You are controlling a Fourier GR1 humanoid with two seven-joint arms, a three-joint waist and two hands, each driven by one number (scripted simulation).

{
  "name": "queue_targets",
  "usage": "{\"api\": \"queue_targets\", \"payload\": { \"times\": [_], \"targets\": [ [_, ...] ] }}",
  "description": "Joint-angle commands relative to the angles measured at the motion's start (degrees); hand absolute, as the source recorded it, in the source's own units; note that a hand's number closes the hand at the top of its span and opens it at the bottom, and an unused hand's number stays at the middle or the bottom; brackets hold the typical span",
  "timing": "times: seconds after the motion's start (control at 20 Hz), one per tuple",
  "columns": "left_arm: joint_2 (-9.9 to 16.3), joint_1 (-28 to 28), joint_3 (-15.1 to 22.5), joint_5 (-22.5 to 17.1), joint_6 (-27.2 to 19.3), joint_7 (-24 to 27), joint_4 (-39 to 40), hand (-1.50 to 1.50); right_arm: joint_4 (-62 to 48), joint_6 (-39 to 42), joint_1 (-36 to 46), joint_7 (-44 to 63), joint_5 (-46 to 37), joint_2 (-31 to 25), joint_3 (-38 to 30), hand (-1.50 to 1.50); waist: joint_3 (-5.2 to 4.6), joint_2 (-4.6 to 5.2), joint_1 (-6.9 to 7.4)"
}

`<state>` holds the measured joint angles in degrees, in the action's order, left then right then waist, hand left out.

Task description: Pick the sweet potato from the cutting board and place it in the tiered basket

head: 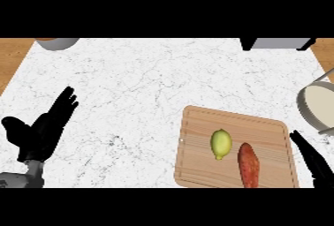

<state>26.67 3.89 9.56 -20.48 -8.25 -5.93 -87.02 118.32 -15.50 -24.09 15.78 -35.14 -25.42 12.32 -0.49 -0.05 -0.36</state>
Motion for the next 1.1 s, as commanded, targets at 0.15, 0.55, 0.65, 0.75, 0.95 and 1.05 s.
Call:
{"api": "queue_targets", "payload": {
  "times": [0.15,0.55,0.65,0.75,0.95,1.05],
  "targets": [
    [-0.82,0.53,0.58,0.45,-0.40,-0.93,-1.01,0.00,11.07,21.95,-2.51,21.21,-4.26,-8.78,7.46,-1.50,0.07,0.32,1.32],
    [-2.39,-2.23,0.11,1.42,0.56,-0.35,-2.06,0.00,12.63,32.77,17.23,48.89,-10.41,5.19,20.14,-1.50,0.38,0.14,1.49],
    [-1.97,-1.49,-1.74,1.80,0.80,-3.30,-4.17,0.00,11.31,31.62,14.65,46.26,-9.98,5.80,17.43,-1.50,0.47,0.00,0.54],
    [-2.44,4.08,-2.31,2.35,1.52,-3.76,2.11,0.00,8.01,31.85,15.88,47.10,-12.30,6.96,18.84,-1.50,0.46,0.08,0.23],
    [-3.27,3.71,-4.01,2.14,3.35,-0.45,4.30,0.00,-1.78,27.48,14.84,43.07,-15.26,9.19,18.66,-1.50,0.48,0.10,0.13],
    [-4.12,0.32,-1.91,4.67,0.99,-4.17,-2.51,0.00,-1.29,30.42,17.00,44.94,-14.28,10.69,16.67,-1.50,0.50,0.00,0.46]
  ]
}}
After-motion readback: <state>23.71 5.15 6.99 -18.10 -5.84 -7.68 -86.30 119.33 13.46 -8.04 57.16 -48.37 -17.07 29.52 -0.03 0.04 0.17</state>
